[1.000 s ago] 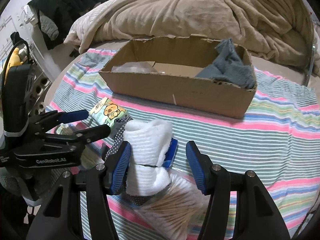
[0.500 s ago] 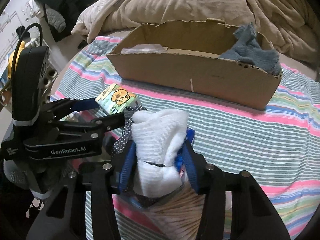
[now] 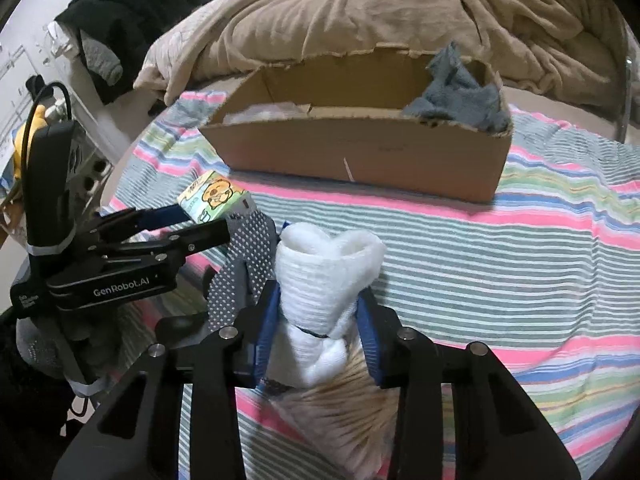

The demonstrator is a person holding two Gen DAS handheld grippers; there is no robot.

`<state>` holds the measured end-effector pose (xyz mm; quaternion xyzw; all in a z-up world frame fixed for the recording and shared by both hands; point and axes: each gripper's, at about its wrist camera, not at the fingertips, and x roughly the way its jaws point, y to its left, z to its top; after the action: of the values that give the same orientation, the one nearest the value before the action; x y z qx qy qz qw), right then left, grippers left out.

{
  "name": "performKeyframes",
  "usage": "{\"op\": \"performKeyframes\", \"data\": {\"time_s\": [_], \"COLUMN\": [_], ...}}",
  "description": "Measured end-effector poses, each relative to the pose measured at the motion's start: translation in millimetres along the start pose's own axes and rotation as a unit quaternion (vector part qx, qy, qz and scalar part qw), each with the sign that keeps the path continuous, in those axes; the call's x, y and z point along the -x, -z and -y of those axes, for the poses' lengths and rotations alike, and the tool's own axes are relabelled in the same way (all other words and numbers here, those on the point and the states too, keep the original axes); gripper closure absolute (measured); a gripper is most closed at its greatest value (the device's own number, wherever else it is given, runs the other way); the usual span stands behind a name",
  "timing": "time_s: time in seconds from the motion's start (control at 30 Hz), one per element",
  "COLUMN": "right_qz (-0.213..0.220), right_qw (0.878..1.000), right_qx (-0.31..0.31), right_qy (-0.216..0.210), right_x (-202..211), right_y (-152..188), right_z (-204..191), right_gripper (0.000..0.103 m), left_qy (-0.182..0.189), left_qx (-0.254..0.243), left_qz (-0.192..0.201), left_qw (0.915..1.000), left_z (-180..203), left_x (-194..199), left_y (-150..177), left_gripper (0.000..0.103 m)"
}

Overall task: Organize objects
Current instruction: 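Grasp the cartoon tissue pack with the left gripper while the right gripper grasps the white rolled socks, then lower the tissue pack into the box with the left gripper while the right releases the socks there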

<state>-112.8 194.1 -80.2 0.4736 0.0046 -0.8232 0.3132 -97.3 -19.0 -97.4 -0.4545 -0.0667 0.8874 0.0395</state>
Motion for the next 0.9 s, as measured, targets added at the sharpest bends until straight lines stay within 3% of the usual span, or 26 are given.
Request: {"op": "performKeyframes", "data": {"time_s": [0.9], "right_qz": [0.094], "right_qw": [0.995], "right_qx": [0.027], "right_qy": [0.020], "right_x": [55.2], "right_y": [-58.4], "right_z": [-5.8], "right_gripper": [0.064], "left_qy": [0.015], "left_qx": [0.015], "left_qz": [0.069], "left_qw": [0.9974], "left_z": [-11.0], "left_x": [56.3], "left_y": [-35.9], "left_gripper": [0.037]}}
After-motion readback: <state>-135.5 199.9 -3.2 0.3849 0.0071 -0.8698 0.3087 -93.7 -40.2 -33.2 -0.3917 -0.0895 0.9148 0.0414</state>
